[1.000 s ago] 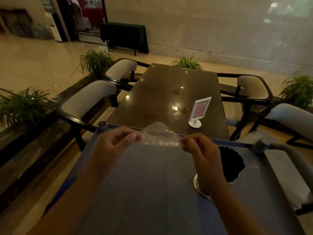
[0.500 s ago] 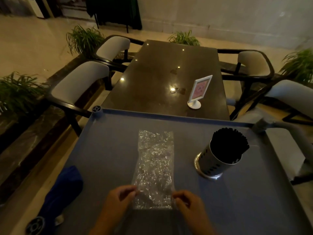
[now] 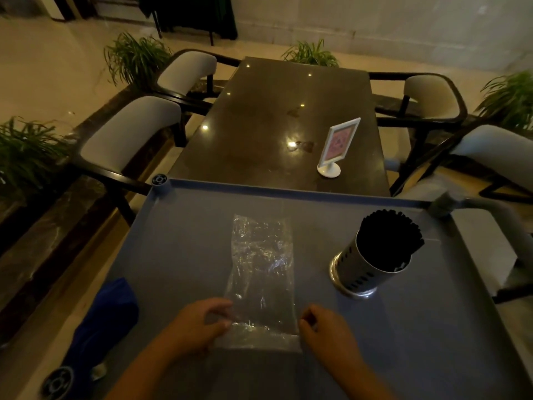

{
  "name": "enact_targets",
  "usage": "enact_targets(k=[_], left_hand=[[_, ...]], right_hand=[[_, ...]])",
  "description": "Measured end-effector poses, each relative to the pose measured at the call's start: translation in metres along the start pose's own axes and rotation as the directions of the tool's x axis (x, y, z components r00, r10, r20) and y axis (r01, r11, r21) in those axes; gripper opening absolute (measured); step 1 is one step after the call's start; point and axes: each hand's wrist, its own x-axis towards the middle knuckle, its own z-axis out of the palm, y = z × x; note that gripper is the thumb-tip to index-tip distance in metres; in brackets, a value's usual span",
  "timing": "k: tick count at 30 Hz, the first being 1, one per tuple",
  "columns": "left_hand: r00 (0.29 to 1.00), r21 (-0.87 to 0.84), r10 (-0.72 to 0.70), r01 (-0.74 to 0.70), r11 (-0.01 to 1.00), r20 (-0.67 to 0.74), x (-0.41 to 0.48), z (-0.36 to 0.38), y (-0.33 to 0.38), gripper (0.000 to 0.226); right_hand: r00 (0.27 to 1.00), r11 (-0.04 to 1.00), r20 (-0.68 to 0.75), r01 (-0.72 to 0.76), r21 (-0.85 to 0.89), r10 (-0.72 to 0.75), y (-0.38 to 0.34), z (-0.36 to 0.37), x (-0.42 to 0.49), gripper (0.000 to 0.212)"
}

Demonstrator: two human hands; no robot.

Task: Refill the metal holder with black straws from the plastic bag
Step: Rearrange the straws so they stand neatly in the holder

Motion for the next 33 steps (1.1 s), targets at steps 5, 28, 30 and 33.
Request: enact_targets(k=[5,28,30,33], left_hand=[[0.915,0.364,0.312,-0.209,0.908,-0.255,0.028,0.002,0.047,0.015],[0.947,0.388,0.267,-0.182,0.904,-0.179,0.078,0.040,0.069,0.047],[0.931,0.265,0.284,-0.221,0.938,-0.229,0.076,0.039,0.090,0.036],[0.898,0.171,0.349,-0.313,0.934,-0.266,0.072,0.043,0.127,0.023]], right_hand=[[0.927,0.898,-0.078,0.332,-0.287,-0.368,-0.034,0.000,0.029,0.032],[0.962,0.960,0.041,0.274,-0.060,-0.272,-0.025,-0.035,0.038,0.049],[0.955,0.954,-0.005,0.298,0.018,-0.298,-0.020,-0.056,0.025,0.040],[0.949,0.940,-0.107,0.310,0.142,-0.297,-0.008,-0.087,0.004,0.028]])
